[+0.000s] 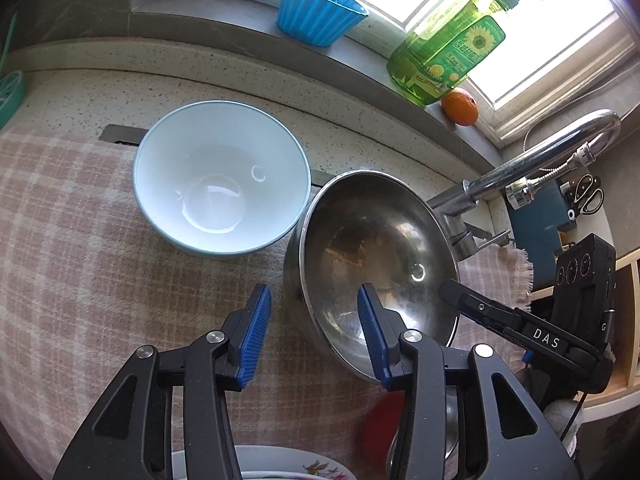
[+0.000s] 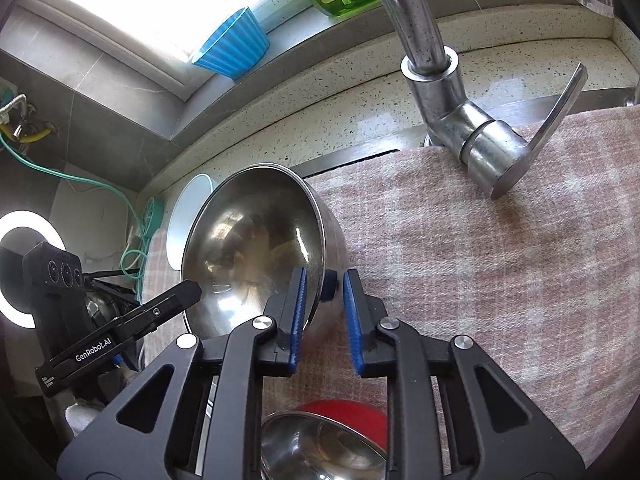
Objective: Organize plates and bowls
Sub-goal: 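Close both grippers on the steel bowl rim, then lift the steel bowl and carry it beside the plate stack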
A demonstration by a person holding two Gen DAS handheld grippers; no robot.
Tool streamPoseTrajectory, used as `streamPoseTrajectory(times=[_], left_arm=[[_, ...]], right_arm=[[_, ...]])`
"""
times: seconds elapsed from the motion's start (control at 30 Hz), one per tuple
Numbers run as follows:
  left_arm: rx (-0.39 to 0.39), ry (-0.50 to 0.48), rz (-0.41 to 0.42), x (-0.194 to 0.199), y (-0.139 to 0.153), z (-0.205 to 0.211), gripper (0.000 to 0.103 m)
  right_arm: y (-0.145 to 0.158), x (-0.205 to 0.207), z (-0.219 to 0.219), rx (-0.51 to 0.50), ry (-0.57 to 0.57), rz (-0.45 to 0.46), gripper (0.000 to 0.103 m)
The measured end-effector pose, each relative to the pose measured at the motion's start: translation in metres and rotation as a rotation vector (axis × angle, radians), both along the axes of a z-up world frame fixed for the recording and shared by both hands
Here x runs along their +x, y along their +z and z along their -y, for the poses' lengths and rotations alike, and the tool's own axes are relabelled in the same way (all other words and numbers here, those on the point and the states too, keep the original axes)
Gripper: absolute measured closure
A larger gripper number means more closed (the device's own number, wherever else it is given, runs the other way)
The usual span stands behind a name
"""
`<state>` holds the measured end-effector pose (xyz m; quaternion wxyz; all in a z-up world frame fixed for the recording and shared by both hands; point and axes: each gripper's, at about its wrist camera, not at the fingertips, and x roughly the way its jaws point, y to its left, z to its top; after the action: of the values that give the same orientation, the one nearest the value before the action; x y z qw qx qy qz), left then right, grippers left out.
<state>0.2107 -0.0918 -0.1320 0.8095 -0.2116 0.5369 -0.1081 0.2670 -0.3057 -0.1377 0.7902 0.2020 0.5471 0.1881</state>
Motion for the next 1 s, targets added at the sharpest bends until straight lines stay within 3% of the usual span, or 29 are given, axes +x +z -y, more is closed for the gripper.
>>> streamPoseTrajectory(times=[0.1, 0.57, 1.0], left_arm=[[0.008, -0.020, 0.000, 0.000, -0.002, 0.004, 0.076], [0.013, -0.041, 0.033, -0.005, 0.010, 0.009, 0.076], [-0.001, -0.058, 0.130, -0.043, 0.055, -0.013, 0.076]], right_arm=[[0.000, 0.000, -0.001, -0.005, -0.001, 0.003, 0.086], [0.017, -0.016, 0.000, -0.035, -0.012, 0.028, 0.086], [0.060, -0.056, -0.018, -0.010, 0.015, 0.095, 0.086]])
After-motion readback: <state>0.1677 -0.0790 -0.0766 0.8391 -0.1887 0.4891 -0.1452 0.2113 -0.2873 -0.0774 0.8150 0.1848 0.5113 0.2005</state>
